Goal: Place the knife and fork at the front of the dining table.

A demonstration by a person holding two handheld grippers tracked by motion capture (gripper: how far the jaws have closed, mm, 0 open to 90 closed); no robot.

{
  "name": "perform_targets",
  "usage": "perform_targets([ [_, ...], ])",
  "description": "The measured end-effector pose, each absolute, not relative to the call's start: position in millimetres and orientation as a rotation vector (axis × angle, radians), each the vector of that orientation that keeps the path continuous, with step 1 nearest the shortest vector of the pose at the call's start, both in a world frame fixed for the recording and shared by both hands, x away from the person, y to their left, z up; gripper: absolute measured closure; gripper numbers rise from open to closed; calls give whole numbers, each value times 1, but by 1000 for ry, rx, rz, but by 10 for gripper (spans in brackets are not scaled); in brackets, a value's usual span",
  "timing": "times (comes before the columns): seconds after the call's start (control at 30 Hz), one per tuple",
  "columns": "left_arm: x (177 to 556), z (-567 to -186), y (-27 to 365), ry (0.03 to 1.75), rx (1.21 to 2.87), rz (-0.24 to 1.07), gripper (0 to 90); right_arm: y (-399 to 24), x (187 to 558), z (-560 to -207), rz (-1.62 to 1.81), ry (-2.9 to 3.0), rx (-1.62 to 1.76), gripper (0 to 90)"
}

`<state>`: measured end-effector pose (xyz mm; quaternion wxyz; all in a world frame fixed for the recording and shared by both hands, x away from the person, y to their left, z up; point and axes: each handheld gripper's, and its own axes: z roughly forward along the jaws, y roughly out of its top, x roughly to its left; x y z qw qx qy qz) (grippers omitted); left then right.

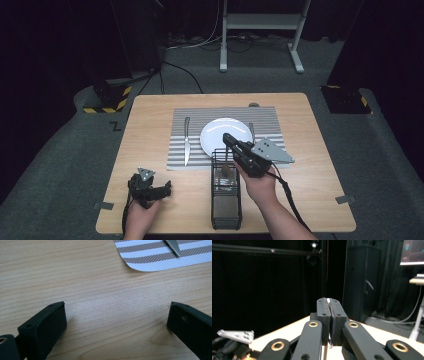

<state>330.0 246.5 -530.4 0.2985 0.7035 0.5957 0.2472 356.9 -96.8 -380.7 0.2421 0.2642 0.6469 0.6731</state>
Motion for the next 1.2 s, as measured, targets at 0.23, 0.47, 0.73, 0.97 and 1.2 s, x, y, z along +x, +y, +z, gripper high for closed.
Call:
perform_targets([
  [0.23,330,-530,246,1583,1868,658,27,-106,340,-360,1889,1686,682,880],
  [0.47,329,-530,246,1583,1868,665,32,-118,324,-343,1901,1625,649,881],
  [0.73,329,-530,246,1584,1868,666,33,-138,318,-330,1886,1559,649,881],
  [0.97,329,-530,246,1585,1867,666,33,-163,321,-326,1889,1500,711,881],
  [1.2,329,-530,246,1584,1870,665,33,-186,324,-328,1813,1461,747,881],
])
